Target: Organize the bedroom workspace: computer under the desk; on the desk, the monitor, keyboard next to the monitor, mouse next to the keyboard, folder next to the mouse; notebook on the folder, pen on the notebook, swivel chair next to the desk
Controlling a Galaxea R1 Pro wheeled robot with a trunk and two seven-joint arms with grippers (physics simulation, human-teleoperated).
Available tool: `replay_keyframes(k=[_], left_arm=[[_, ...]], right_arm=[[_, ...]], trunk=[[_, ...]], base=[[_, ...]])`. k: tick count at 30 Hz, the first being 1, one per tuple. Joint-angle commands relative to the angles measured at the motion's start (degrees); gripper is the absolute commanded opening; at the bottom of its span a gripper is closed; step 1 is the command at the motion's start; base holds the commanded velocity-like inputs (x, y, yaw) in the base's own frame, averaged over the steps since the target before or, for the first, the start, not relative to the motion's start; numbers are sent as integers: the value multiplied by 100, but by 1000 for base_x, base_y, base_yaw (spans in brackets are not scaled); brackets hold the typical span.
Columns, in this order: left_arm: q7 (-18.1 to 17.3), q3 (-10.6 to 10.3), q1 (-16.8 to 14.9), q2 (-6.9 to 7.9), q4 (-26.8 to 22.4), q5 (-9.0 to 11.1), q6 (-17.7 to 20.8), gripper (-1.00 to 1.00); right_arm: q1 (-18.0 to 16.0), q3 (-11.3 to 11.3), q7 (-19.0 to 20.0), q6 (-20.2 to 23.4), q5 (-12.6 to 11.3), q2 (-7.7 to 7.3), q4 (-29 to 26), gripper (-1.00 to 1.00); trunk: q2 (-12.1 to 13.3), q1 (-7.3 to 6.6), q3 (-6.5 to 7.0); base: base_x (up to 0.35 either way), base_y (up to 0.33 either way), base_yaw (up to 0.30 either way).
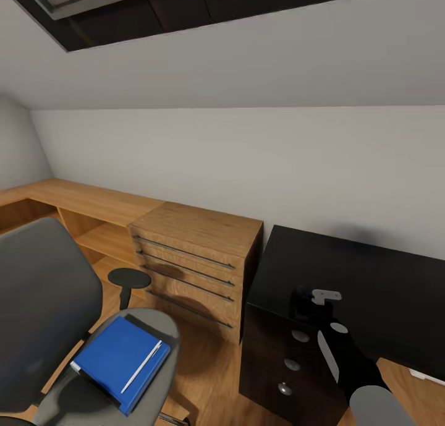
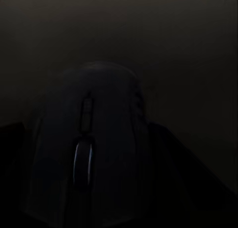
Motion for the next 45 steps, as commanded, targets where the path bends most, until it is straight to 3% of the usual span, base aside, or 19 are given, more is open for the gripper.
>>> replay_keyframes(k=[1,4,45], left_arm=[[45,20,3,-2,-11,-52,-5,100],[44,19,3,-2,-7,-54,-5,100],[43,19,3,-10,-10,-55,-5,100]], right_arm=[[1,-17,14,54,22,1,196,100],[-1,-19,14,54,22,1,196,100],[3,-19,21,44,14,-7,-89,100]], trunk=[[-2,0,-5],[-2,0,-5],[1643,-900,731]], base=[[0,0,0],[0,0,0],[0,0,0]])
